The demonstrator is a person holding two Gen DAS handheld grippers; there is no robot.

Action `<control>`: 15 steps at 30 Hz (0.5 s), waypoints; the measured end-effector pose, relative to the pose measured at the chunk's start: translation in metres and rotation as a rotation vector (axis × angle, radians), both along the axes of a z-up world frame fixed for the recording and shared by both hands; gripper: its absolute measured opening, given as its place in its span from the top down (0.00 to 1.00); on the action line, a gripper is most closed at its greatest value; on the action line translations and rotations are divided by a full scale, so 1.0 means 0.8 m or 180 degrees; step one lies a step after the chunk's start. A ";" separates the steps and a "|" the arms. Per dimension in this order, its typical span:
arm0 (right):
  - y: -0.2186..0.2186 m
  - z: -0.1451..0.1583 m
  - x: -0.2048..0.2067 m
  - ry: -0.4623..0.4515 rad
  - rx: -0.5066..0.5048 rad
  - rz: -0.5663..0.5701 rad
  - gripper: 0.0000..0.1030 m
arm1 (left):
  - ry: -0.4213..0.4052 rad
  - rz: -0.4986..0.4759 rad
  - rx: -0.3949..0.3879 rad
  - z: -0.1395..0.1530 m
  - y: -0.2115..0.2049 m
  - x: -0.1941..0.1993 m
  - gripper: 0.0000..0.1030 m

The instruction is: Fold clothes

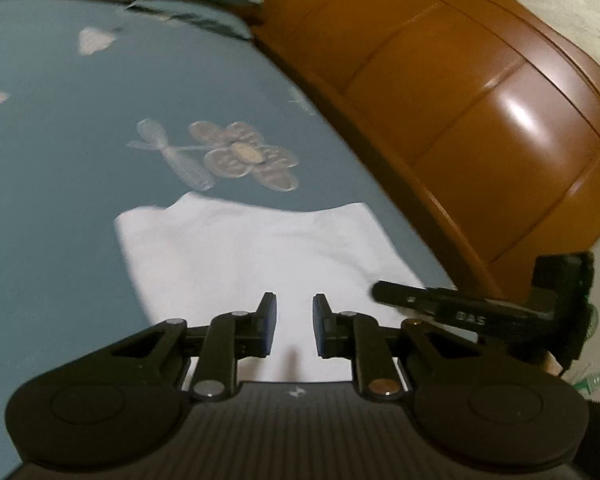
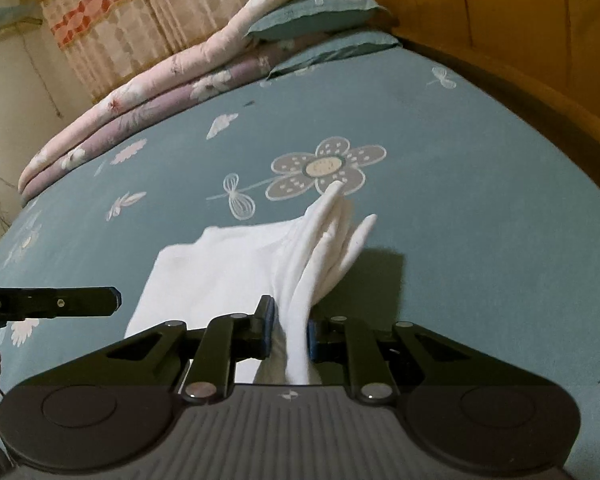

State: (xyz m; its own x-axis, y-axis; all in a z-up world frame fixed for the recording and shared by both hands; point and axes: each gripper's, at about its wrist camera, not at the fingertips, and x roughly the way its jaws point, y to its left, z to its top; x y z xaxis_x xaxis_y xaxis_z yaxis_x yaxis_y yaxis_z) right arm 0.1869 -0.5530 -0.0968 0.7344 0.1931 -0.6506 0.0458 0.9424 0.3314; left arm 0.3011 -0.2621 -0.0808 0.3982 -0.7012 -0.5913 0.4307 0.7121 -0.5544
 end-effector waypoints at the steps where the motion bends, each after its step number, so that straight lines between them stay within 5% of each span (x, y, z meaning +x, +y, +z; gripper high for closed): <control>1: -0.001 -0.003 -0.001 0.0008 0.0005 0.0006 0.81 | 0.0041 0.0041 0.0011 -0.004 0.006 0.001 0.77; 6: -0.016 -0.024 -0.010 0.0065 0.0288 -0.0034 0.69 | 0.0341 0.0203 -0.0052 -0.024 0.039 0.006 0.56; 13: -0.042 -0.050 -0.030 0.0118 0.0750 -0.0149 0.37 | 0.0709 0.0306 -0.0222 -0.062 0.056 0.006 0.49; 15: -0.052 -0.060 -0.036 0.0117 0.0949 -0.0190 0.37 | 0.0808 0.0273 -0.0269 -0.074 0.052 0.008 0.48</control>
State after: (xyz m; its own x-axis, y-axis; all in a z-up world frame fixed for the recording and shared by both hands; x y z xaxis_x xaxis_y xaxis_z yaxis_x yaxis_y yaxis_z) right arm 0.1583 -0.5948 -0.1444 0.7274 0.3366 -0.5980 0.1153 0.7990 0.5901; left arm 0.3072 -0.2203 -0.1399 0.3050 -0.7224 -0.6206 0.2106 0.6867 -0.6958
